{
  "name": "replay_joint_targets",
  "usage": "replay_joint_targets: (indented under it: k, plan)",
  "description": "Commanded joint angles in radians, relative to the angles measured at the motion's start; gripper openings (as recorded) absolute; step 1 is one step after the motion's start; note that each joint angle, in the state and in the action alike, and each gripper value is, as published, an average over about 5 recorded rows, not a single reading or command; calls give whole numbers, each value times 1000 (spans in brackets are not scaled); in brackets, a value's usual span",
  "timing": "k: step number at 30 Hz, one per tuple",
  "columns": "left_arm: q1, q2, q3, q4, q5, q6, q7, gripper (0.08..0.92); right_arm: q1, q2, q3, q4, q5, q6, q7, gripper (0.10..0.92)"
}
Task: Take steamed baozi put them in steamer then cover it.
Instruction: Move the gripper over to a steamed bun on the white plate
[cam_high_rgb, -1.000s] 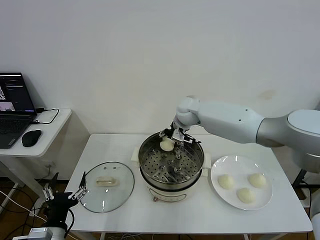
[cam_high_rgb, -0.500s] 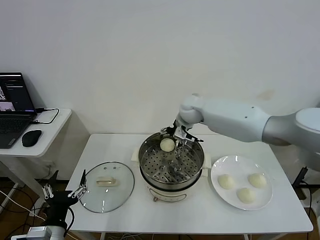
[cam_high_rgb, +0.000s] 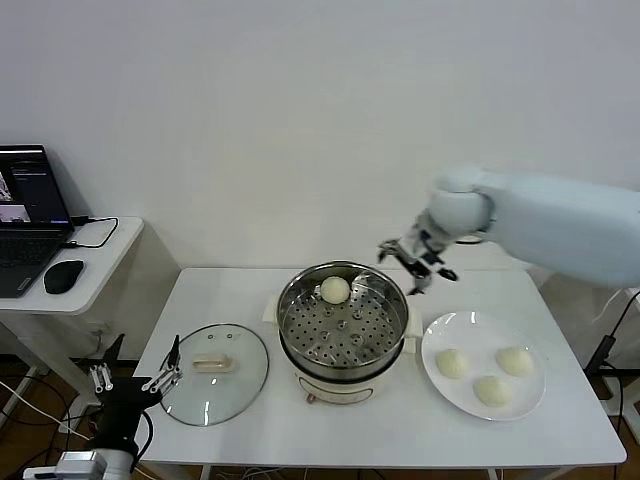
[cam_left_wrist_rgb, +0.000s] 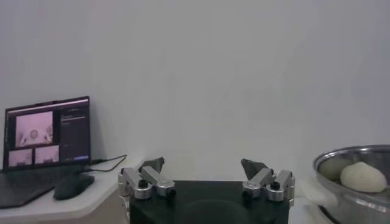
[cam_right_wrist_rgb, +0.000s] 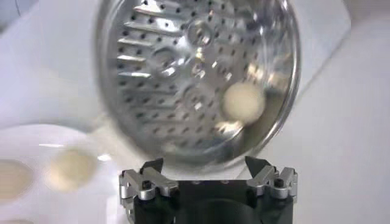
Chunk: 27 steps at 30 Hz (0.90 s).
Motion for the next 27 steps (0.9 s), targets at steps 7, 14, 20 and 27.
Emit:
replay_joint_targets:
  k: [7,14,20,27]
  plan:
    - [-4,13,3,1,-1,0,1,823,-292,-325,146,94,-36,-137,-8,823]
    - [-7,9,-2,12,0,2,1,823,-619,-294,419,-14,-108,-132,12,823]
    - [-13,10,-10,19,-2,5,1,823,-770,-243,518,-81,-155,-144,38,823]
    - [-7,8,-21,19,-6,4,1,823,-845,-177,579,-179,-190,-141,66,823]
